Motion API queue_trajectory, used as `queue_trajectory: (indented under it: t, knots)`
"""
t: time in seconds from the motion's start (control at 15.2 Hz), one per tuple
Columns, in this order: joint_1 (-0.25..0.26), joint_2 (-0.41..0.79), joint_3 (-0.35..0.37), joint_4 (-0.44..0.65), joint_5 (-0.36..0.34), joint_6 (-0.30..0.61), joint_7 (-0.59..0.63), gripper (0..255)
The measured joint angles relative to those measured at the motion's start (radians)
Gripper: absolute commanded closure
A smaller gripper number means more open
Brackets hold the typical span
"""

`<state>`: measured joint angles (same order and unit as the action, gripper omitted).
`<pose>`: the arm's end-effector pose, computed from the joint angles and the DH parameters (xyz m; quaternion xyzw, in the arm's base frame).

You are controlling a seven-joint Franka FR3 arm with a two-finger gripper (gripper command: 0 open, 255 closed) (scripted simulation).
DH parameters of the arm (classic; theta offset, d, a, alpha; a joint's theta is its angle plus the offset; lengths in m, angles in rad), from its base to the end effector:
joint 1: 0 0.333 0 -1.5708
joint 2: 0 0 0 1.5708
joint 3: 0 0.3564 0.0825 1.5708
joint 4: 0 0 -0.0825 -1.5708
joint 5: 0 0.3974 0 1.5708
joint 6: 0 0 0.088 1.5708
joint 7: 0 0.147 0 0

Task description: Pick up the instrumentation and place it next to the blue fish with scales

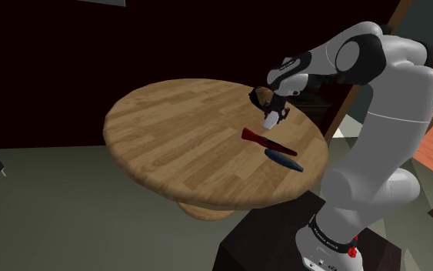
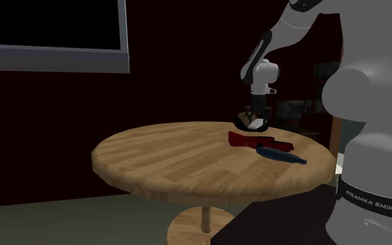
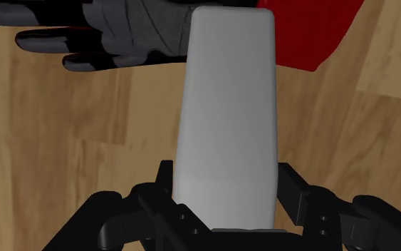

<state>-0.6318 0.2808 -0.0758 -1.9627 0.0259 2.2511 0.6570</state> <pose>0.4804 -0.4067 0.3236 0.7720 -0.6357 0.0043 0.0005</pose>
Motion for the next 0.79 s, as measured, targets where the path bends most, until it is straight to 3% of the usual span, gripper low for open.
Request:
queue_trajectory:
  t: [0.79]
  knots:
    - [-0.026,0.094,-0.006,-0.01,0.016,0.103,-0.044,255]
